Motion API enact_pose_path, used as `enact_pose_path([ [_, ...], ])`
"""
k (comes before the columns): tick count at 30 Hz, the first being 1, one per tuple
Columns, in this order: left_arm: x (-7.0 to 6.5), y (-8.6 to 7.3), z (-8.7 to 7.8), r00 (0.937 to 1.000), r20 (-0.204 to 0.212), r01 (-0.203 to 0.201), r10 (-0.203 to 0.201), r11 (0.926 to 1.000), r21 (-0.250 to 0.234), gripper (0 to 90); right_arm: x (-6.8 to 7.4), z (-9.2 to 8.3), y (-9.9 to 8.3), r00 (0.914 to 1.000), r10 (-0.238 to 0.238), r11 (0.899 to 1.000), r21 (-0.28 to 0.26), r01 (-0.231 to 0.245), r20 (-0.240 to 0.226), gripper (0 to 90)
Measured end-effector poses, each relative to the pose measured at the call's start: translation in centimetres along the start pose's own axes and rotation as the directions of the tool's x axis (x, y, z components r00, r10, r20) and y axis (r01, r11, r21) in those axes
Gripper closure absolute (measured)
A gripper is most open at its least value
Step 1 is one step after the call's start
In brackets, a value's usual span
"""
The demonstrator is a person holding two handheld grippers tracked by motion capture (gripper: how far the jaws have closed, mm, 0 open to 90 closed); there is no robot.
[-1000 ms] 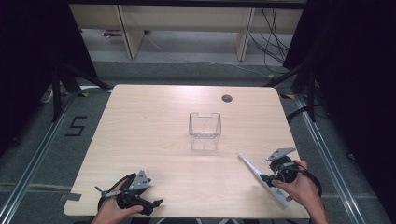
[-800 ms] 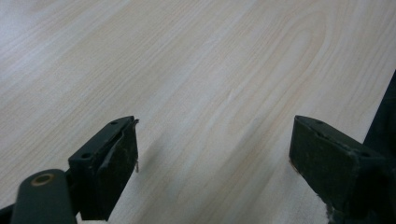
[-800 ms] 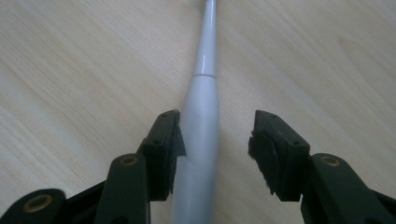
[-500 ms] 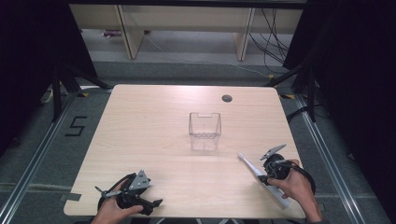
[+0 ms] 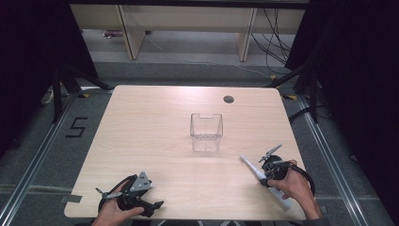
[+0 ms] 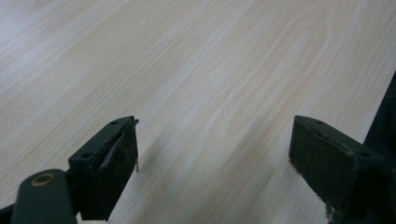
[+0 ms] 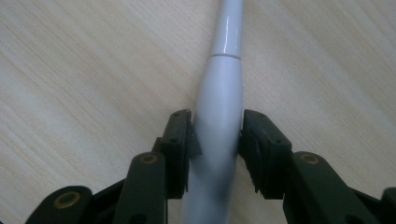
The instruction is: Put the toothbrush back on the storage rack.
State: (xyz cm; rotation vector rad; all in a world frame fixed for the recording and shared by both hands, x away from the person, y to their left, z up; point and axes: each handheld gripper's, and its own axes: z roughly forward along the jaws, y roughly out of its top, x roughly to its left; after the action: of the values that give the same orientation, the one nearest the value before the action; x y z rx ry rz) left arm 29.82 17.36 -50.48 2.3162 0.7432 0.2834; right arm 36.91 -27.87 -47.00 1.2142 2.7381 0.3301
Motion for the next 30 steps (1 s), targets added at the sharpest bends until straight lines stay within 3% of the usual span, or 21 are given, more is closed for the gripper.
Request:
enact_pose_path([
  [1,-0.1,0.0,0.1,0.9999,0.001,0.014,-0.014,0.9999,0.000,15.0,0.1,0.0,0.0,0.9999,0.015,1.000,0.010,-0.015,-0.002,62.8],
  [3,0.0,0.0,0.0,1.0000,0.002,-0.005,0.005,1.0000,0.001,15.0,0.0,0.2,0.1,1.0000,0.002,1.000,0.019,-0.002,0.001,63.6],
  [4,-0.1,0.0,0.0,0.9999,0.001,0.014,-0.014,0.9999,0.000,15.0,0.1,0.2,0.2,0.9999,0.009,1.000,0.027,-0.008,-0.006,63.6],
  [5,-0.1,0.0,0.0,0.9999,0.000,0.015,-0.015,0.9999,-0.001,15.0,0.1,0.3,0.3,0.9999,-0.012,0.999,0.030,0.012,-0.004,63.7],
  [6,0.0,0.0,0.0,1.0000,0.000,0.001,-0.001,1.0000,-0.001,15.0,0.2,0.3,0.3,1.0000,-0.001,0.999,0.041,0.001,-0.007,63.9],
  [8,-0.1,0.0,0.0,0.9999,0.000,0.015,-0.015,0.9999,-0.001,15.0,0.1,0.4,0.5,1.0000,-0.007,0.999,0.048,0.007,-0.006,64.0],
  [10,0.0,0.0,0.0,1.0000,0.002,-0.005,0.005,1.0000,0.001,15.1,0.1,0.5,0.6,1.0000,-0.003,0.998,0.061,0.003,-0.008,64.3],
  [13,0.0,0.0,0.0,1.0000,0.002,0.000,0.000,1.0000,-0.002,15.1,-0.1,0.5,0.8,0.9994,-0.026,0.997,0.069,0.028,-0.022,65.2],
  [15,-0.1,0.0,0.0,0.9999,0.001,0.015,-0.015,0.9999,-0.003,15.1,-0.1,0.5,0.8,0.9997,-0.017,0.997,0.073,0.018,-0.018,65.6],
  [16,0.0,0.0,0.0,1.0000,0.002,-0.003,0.003,1.0000,-0.002,15.1,0.0,0.5,0.9,0.9997,-0.010,0.997,0.075,0.012,-0.024,65.7],
  [20,0.0,0.0,0.0,1.0000,0.002,-0.001,0.001,1.0000,-0.001,15.1,0.0,0.6,1.0,0.9996,-0.016,0.996,0.088,0.018,-0.023,66.0],
  [21,0.0,0.0,0.0,1.0000,0.001,-0.002,0.002,1.0000,-0.001,15.1,-0.1,0.7,1.1,0.9990,-0.039,0.995,0.089,0.041,-0.021,66.0],
  [24,-0.1,0.0,0.0,0.9999,0.003,0.014,-0.014,0.9999,-0.006,15.1,-0.2,0.6,1.3,0.9989,-0.035,0.993,0.110,0.038,-0.031,66.1],
  [28,-0.1,0.0,-0.1,1.0000,0.006,0.001,-0.001,1.0000,-0.006,15.1,-0.4,0.7,1.8,0.9986,-0.029,0.988,0.152,0.036,-0.045,66.2],
  [30,-0.1,0.0,-0.1,1.0000,-0.001,0.005,-0.005,0.9999,-0.009,15.1,-0.7,0.9,2.0,0.9979,-0.055,0.984,0.169,0.060,-0.035,66.3],
])
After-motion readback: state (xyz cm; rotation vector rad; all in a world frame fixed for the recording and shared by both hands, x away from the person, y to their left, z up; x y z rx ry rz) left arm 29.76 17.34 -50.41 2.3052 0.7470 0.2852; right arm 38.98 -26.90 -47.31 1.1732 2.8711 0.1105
